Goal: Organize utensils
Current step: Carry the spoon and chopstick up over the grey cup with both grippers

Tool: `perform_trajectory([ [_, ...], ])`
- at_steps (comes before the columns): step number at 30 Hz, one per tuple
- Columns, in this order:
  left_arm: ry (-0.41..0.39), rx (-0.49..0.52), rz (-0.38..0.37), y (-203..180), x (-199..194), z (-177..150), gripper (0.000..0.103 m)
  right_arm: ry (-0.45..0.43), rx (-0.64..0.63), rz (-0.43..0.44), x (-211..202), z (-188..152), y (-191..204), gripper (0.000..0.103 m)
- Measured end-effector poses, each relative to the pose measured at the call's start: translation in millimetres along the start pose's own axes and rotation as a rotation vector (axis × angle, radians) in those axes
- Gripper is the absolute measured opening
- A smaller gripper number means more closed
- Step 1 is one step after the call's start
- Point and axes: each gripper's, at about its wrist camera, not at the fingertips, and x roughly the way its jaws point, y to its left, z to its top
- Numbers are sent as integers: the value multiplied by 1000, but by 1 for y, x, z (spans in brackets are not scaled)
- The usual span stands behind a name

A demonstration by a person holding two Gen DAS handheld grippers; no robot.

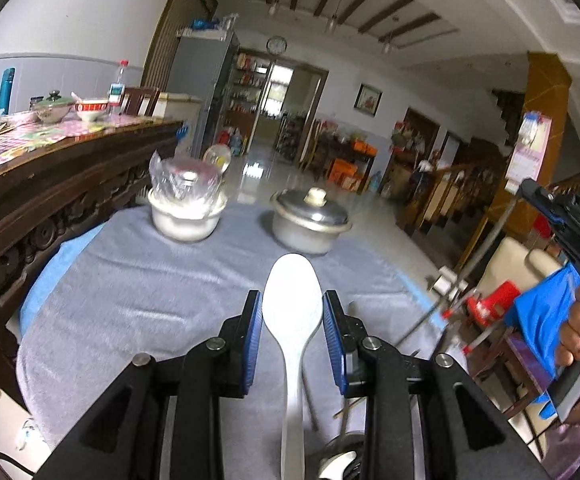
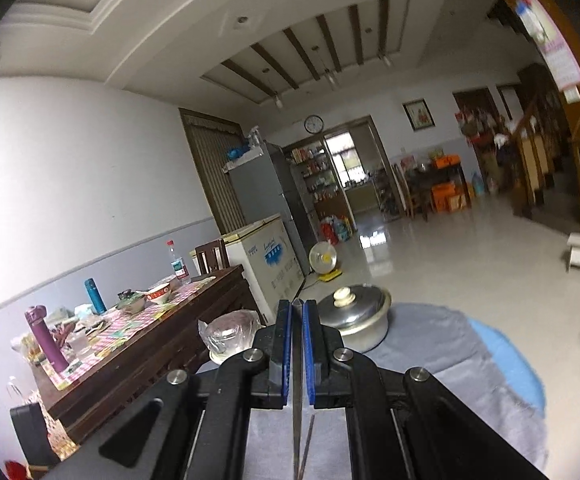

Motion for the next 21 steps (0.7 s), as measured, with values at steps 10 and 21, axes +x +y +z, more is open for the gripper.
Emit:
perform_trajectory([
  [10,-128,-110,-139,-8,-16,-2,32,-70,-94,27,-74,21,32,6],
  [21,-137,-111,-139,-25,-18,-16,32,-57,-59,96,-109,-7,43,6],
])
